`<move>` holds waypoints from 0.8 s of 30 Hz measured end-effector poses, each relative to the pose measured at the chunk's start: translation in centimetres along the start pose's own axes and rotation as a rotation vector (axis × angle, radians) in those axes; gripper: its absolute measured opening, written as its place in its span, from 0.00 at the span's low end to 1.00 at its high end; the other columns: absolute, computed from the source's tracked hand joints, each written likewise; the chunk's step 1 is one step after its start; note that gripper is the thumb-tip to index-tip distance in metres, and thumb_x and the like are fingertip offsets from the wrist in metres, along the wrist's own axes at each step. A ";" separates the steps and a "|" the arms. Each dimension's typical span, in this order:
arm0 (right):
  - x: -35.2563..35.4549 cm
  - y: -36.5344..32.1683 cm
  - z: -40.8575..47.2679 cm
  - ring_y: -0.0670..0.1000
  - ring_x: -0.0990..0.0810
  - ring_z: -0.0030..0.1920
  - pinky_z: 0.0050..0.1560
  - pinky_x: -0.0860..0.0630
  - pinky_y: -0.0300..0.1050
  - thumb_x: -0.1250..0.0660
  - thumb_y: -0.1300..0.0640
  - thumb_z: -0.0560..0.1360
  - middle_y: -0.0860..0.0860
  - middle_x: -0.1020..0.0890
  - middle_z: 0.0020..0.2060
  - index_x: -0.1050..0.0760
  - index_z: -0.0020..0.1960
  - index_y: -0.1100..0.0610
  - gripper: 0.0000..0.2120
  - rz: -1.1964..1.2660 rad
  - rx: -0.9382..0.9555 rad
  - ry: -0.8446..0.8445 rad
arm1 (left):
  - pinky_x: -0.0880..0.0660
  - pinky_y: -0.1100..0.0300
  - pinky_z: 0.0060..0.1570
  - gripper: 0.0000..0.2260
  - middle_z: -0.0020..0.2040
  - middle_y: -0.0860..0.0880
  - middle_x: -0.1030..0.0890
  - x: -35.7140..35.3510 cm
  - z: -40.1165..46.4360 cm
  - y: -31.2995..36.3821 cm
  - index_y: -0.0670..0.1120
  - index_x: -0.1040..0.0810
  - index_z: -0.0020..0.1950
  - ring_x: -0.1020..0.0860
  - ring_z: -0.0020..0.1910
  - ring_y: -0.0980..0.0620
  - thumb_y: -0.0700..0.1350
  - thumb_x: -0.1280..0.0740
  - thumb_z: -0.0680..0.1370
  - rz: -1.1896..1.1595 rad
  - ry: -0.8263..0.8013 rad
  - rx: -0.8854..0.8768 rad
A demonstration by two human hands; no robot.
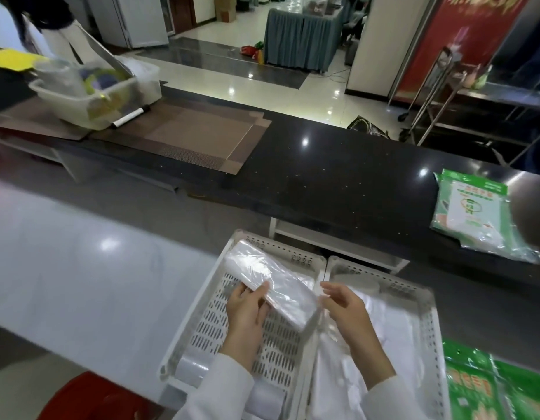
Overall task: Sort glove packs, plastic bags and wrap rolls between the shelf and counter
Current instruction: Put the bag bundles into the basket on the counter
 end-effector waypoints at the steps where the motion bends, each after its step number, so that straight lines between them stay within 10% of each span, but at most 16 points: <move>1: 0.2 0.0 0.2 0.50 0.20 0.61 0.63 0.23 0.48 0.30 0.61 0.81 0.47 0.17 0.58 0.18 0.57 0.46 0.11 -0.012 0.007 0.019 | 0.16 0.47 0.56 0.24 0.60 0.42 0.15 -0.3 0.5 0.0 0.45 0.22 0.69 0.15 0.56 0.42 0.34 0.24 0.74 -0.030 0.019 0.004; 7: 1.7 0.0 1.2 0.47 0.16 0.56 0.52 0.21 0.41 0.31 0.61 0.81 0.46 0.13 0.52 0.17 0.55 0.49 0.09 0.009 0.001 0.103 | 0.15 0.53 0.44 0.22 0.61 0.44 0.16 -2.5 2.6 -0.5 0.48 0.21 0.67 0.16 0.57 0.43 0.36 0.23 0.74 -0.170 0.117 0.031; 24: 2.5 0.3 4.0 0.48 0.13 0.51 0.54 0.17 0.49 0.30 0.62 0.80 0.47 0.11 0.48 0.15 0.53 0.51 0.09 0.057 -0.053 0.103 | 0.19 0.47 0.60 0.29 0.65 0.43 0.19 -4.2 6.0 -3.3 0.43 0.31 0.73 0.20 0.63 0.43 0.30 0.26 0.75 -0.116 0.321 -0.065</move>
Point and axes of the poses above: each hand's wrist, its own z-axis towards the middle knuckle, its own x-axis out of the back of the hand, y = z × x, the point moved 1 cm from there along z, towards the middle knuckle
